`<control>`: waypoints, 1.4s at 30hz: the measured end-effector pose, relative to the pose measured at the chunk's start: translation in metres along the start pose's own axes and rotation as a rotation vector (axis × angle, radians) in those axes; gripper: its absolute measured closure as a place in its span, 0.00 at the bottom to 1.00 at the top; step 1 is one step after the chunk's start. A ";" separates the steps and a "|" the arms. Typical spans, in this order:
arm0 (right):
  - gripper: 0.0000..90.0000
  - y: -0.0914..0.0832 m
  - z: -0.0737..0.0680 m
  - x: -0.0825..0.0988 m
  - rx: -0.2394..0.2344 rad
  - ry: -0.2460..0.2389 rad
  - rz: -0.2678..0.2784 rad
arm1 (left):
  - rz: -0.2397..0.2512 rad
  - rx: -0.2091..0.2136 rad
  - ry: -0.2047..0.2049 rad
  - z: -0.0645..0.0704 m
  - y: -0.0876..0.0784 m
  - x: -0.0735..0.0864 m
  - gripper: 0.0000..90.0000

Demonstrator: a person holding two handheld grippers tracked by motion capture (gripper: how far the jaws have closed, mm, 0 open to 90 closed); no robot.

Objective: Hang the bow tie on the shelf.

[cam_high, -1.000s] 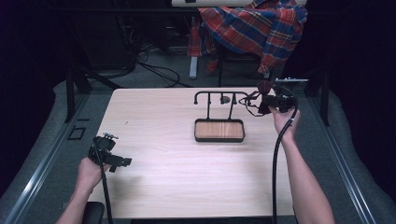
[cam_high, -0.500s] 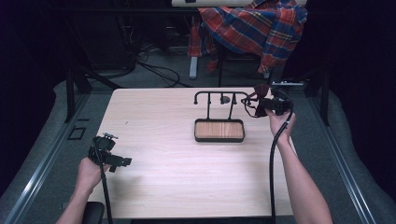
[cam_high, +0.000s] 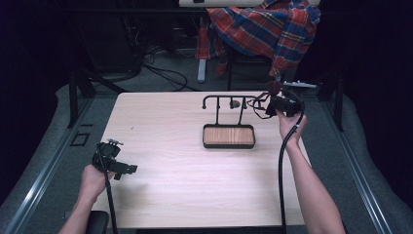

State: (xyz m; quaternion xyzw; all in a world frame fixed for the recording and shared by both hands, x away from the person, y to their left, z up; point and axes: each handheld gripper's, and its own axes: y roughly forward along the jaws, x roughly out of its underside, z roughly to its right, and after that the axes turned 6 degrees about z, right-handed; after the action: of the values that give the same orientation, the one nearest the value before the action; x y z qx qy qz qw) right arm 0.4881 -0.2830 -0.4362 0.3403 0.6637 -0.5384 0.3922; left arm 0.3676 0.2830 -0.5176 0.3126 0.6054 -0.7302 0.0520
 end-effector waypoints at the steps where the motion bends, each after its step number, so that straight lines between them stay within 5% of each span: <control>1: 0.85 0.002 0.001 0.001 0.006 0.007 -0.001 | 0.000 -0.001 0.002 0.000 0.000 0.000 0.00; 11: 0.85 0.013 0.016 0.013 -0.012 0.062 -0.101 | -0.001 0.001 0.003 0.000 0.000 0.000 0.00; 26: 0.84 0.032 0.011 0.029 -0.078 0.065 -0.262 | -0.004 0.002 0.008 0.000 0.000 0.000 0.01; 42: 0.82 0.046 0.007 0.039 -0.145 0.076 -0.353 | -0.004 0.003 0.007 0.001 0.000 0.000 0.01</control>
State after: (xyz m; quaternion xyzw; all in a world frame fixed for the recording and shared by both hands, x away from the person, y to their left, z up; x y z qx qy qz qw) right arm 0.5109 -0.2803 -0.4923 0.2093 0.7645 -0.5364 0.2899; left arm 0.3669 0.2821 -0.5178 0.3141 0.6049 -0.7301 0.0480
